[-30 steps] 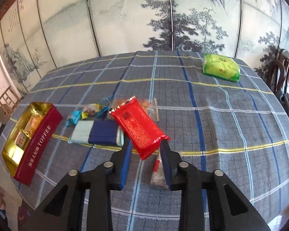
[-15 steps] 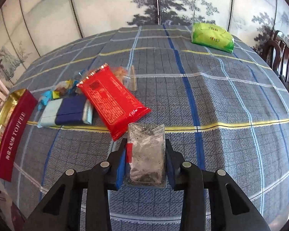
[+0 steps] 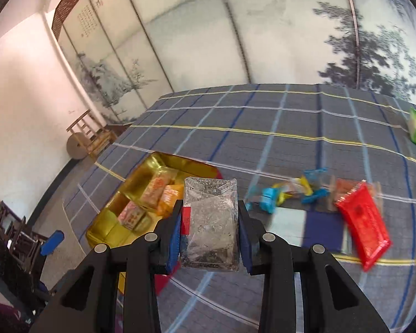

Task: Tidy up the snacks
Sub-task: 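Carry the grey seed packet into the gold tin and open the right gripper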

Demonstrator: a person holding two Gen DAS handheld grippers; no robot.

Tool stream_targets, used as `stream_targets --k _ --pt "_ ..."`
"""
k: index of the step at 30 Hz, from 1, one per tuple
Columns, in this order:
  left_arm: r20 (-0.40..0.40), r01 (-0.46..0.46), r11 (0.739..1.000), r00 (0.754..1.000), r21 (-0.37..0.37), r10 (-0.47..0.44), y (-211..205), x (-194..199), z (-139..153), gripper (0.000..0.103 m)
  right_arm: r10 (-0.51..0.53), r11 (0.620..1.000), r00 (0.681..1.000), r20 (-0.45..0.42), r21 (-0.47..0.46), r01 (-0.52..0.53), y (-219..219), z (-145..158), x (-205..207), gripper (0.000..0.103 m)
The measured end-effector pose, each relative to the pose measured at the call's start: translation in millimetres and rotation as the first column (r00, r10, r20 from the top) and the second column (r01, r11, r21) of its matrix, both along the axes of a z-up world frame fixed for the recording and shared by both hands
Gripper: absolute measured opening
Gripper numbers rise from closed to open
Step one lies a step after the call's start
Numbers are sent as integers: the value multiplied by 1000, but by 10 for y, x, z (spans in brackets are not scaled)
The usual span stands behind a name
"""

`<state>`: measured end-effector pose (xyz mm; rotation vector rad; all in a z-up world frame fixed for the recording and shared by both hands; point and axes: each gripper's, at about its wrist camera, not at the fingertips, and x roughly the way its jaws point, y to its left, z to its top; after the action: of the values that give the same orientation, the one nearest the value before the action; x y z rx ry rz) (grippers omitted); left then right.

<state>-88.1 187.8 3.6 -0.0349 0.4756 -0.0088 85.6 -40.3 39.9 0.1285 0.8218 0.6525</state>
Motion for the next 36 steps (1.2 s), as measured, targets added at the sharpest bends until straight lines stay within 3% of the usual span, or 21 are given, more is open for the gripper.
stream_targets --k 3,11,17,36 --pt "-3 -4 1000 1000 23 4 38 -19 21 93 53 998 997 -55 28 -52 387 -96 163 36" --pt "-55 0 998 998 66 4 120 43 11 94 48 997 990 -134 -59 -56 1018 -488 520 36" --pt "-86 -21 997 996 80 27 184 123 -23 94 30 990 989 -145 -130 -49 1164 -654 656 36" --pt "-183 -62 996 981 61 72 325 265 -206 94 23 974 995 -102 -220 -45 1399 -706 743 36"
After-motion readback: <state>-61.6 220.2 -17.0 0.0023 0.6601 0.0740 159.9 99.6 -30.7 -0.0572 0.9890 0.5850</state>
